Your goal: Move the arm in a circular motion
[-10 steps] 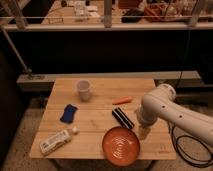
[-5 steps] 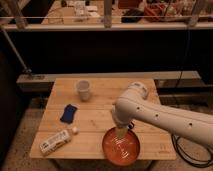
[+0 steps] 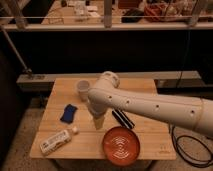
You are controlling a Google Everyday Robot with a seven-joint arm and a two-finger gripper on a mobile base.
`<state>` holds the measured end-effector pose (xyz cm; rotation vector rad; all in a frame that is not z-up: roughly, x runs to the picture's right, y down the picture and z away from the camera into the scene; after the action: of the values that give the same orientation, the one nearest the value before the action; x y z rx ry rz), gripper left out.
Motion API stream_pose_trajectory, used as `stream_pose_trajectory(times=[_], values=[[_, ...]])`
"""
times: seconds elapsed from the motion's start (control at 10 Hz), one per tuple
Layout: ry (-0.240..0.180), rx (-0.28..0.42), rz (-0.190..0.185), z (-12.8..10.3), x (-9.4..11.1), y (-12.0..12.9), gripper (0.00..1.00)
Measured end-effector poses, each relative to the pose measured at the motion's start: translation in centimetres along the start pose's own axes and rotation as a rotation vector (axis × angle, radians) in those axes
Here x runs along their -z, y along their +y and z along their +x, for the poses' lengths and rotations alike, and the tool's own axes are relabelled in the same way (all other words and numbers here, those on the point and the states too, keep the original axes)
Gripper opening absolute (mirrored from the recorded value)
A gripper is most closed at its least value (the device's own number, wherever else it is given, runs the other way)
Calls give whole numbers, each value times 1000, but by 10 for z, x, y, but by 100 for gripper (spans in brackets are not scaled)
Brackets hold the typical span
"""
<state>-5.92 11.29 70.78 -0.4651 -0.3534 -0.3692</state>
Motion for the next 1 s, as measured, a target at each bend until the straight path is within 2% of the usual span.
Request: stream_pose_trajectory(times=[0.2, 0.4, 0.7, 0.8, 1.0], values=[[-2, 19, 15, 15, -8, -45, 80], [4, 2, 23, 44, -16, -67, 80], [29, -61, 13, 106, -25, -62, 80], [42, -102, 1, 138, -28, -53, 80], [59, -175, -17, 186, -32, -38, 80]])
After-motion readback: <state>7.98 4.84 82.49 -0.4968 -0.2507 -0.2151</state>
